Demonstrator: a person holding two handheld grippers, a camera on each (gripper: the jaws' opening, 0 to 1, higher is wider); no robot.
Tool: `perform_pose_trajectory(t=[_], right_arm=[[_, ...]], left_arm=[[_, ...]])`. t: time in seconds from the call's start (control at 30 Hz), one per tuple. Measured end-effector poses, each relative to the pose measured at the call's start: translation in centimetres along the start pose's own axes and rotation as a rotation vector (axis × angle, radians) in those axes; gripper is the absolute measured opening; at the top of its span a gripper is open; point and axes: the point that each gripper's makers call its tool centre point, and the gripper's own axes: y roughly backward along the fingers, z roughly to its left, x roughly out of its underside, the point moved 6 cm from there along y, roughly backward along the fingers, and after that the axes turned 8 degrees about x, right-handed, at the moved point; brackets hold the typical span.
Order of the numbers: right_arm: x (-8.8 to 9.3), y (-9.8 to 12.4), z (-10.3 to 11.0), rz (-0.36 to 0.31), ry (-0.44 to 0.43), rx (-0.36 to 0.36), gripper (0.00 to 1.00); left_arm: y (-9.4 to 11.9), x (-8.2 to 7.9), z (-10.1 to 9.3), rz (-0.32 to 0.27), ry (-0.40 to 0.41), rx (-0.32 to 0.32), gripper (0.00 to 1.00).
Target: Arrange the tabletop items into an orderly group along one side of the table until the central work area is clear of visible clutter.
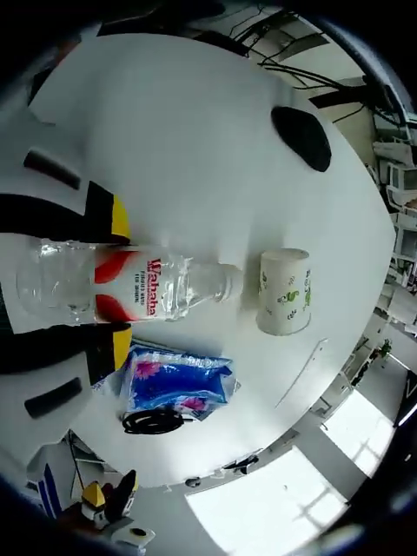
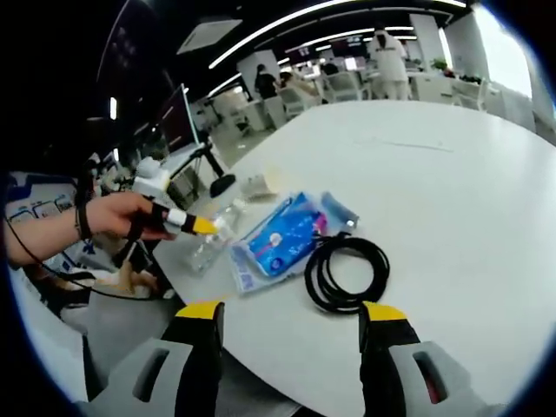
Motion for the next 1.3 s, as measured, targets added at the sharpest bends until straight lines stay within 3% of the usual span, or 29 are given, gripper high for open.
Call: perform_pose_trajectory(t=[0.83, 1.3], right_arm=[[-1.4, -0.5, 0.1, 0.008, -0.015, 0.017, 0.62], [-1.9, -0.7, 0.3, 0.011, -0.033, 0.024, 0.61]], left_arm=[[2.5, 1.4, 1.9, 0.079, -0.136, -0.026, 0.34], [1.9, 1.9, 1.8, 0.116, -0.183, -0.033, 0.36]])
